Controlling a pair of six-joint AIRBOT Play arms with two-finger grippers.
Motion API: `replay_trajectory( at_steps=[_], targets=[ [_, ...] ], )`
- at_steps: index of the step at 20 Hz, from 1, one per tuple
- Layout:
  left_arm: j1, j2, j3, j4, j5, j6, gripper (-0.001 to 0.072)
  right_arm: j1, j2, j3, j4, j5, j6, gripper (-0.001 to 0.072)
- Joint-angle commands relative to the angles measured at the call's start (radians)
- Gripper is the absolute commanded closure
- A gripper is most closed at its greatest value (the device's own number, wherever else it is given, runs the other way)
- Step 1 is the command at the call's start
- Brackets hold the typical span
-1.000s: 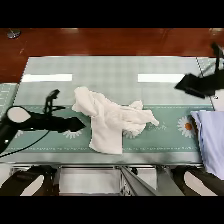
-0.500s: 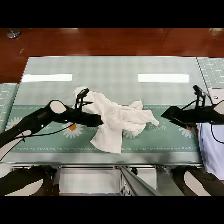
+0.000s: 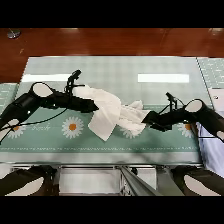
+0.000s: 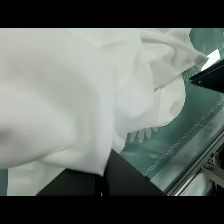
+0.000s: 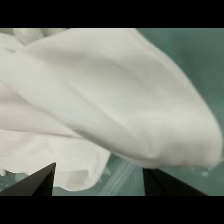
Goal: Fold the shirts.
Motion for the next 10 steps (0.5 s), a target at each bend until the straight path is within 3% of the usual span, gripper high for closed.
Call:
replay_trajectory(
  at_steps=[1, 2, 3, 4, 5, 10],
  targets=[
    [0.017, 0.008, 0.013, 0.001, -0.022, 0.006, 0.0691, 0.085, -0.080, 0.014, 0.085, -0.040, -0.021, 0.0096],
    [0.017, 0.008, 0.013, 0.001, -0.021, 0.006, 0.0691, 0.104, -0.094, 0.030, 0.086, -0.047, -0.021, 0.0106],
    [0.017, 0.008, 0.013, 0.001, -0.021, 0.006, 0.0691, 0.120, -0.105, 0.050, 0.086, -0.054, -0.025, 0.0255],
    [0.018, 0.008, 0.013, 0.001, -0.021, 0.006, 0.0691, 0.131, -0.111, 0.072, 0.086, -0.055, -0.035, 0.0533],
    [0.022, 0.010, 0.016, 0.002, -0.021, 0.009, 0.0691, 0.134, -0.111, 0.102, 0.085, -0.051, -0.056, 0.0695],
    [0.148, 0.117, 0.185, -0.002, -0.044, 0.014, 0.0691, 0.023, -0.111, 0.522, -0.001, 0.122, -0.074, 0.0695]
  ],
)
